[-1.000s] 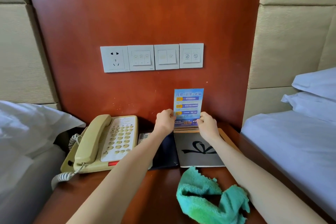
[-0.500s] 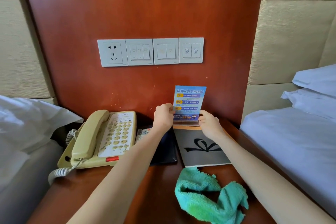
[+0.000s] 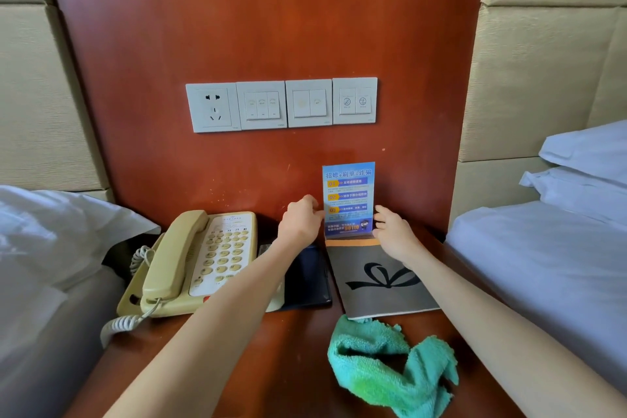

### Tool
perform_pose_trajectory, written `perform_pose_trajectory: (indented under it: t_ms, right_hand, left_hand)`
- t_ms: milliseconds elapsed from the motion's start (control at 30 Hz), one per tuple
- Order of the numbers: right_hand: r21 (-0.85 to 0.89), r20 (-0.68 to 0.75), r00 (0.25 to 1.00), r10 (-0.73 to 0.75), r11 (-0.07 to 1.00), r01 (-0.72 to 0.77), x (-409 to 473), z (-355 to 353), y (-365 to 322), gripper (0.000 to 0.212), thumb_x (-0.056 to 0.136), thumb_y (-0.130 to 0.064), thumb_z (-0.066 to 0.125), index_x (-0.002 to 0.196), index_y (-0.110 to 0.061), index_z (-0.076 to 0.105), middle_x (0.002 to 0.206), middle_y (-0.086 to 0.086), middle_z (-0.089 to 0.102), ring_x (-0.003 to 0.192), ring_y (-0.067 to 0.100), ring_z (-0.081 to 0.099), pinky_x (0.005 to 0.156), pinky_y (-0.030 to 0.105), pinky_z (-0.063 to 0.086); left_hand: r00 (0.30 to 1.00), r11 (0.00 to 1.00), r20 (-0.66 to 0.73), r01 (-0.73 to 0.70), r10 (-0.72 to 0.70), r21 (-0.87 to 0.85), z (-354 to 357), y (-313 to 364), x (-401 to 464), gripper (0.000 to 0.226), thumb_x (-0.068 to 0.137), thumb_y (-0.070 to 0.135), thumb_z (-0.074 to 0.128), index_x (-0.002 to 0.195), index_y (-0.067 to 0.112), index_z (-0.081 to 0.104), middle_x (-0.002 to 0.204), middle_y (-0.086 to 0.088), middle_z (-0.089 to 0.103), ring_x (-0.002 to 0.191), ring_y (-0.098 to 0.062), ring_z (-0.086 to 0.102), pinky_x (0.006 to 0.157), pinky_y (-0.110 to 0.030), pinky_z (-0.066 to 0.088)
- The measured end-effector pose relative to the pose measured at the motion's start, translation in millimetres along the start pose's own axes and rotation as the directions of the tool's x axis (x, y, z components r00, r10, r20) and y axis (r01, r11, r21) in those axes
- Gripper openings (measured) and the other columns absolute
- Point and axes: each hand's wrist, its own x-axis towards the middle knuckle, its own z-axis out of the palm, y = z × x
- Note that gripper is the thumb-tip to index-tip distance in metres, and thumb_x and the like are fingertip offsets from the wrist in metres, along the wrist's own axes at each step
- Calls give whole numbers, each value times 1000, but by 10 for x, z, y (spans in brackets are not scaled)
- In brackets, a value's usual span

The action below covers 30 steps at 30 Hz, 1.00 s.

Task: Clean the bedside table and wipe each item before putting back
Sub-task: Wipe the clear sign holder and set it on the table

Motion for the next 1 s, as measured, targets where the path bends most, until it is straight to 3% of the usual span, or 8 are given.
perform_pose_trajectory:
  t_ms: [100, 200, 367, 567, 700, 800, 900, 1000]
  right_hand:
    - [92, -137, 991, -3, 996, 16, -61, -110, -103, 51, 90, 6, 48, 137, -11, 43, 133, 11, 54, 115, 22, 54, 89, 27, 45]
    - [94, -182, 981, -73, 991, 91, -169, -238, -276, 36, 90, 1, 49, 122, -16, 54, 113, 3, 65, 102, 16, 59, 70, 19, 47]
    - [164, -128, 973, -190, 964, 209, -590, -451, -613, 28, 89, -5, 58, 112, -20, 57, 92, -4, 69, 95, 13, 65, 80, 33, 55]
    - [108, -38, 957, -287, 951, 289, -1262, -682, -863, 24, 89, -11, 61, 111, -21, 60, 94, -4, 70, 88, 7, 65, 74, 22, 53]
    - [41, -8, 946, -325, 945, 325, -1671, -738, -892, 20, 89, -14, 60, 107, -23, 63, 94, -7, 69, 83, 2, 63, 76, 16, 49]
    - [-19, 78, 949, -304, 952, 306, -1928, -745, -767, 23, 88, -15, 61, 107, -28, 64, 97, -9, 68, 88, 4, 63, 79, 18, 47]
    - [-82, 238, 941, -240, 961, 265, -2141, -734, -561, 31, 86, -27, 65, 111, -44, 58, 110, -16, 63, 100, -2, 58, 87, 21, 46]
    - [-133, 349, 923, -164, 966, 222, -2332, -710, -389, 55, 72, -59, 64, 121, -61, 41, 132, -24, 47, 119, -5, 47, 100, 29, 43]
  left_hand:
    - [991, 995, -115, -71, 63, -65, -117, 94, -147, 18, 97, 33, 47, 105, 17, 52, 109, -3, 63, 90, -19, 59, 72, -33, 49]
    - [987, 972, -95, -146, 131, -183, -252, 208, -336, 17, 98, 29, 45, 99, 15, 55, 99, -2, 67, 78, -15, 59, 66, -32, 50]
    - [970, 947, 17, -232, 241, -224, -501, 298, -678, 21, 98, 18, 43, 98, 9, 62, 92, -5, 69, 80, -18, 63, 75, -35, 53]
    - [924, 917, 96, -346, 369, -200, -691, 266, -1147, 17, 98, 15, 46, 93, 11, 62, 82, -3, 70, 73, -16, 65, 72, -26, 50]
    - [881, 882, 128, -428, 456, -200, -778, 217, -1404, 16, 98, 16, 47, 99, 11, 62, 86, -1, 68, 81, -18, 62, 75, -28, 48]
    - [818, 841, 208, -499, 537, -208, -806, 123, -1586, 12, 97, 18, 53, 102, 16, 64, 91, 5, 66, 84, -10, 58, 74, -23, 45]
    - [722, 813, 376, -529, 581, -243, -795, -48, -1741, 20, 97, 25, 54, 116, 26, 61, 115, 10, 61, 106, -2, 53, 94, -25, 42]
    - [634, 808, 510, -526, 581, -267, -765, -181, -1877, 43, 93, 14, 57, 126, 41, 53, 140, 20, 45, 130, -3, 38, 110, -35, 31]
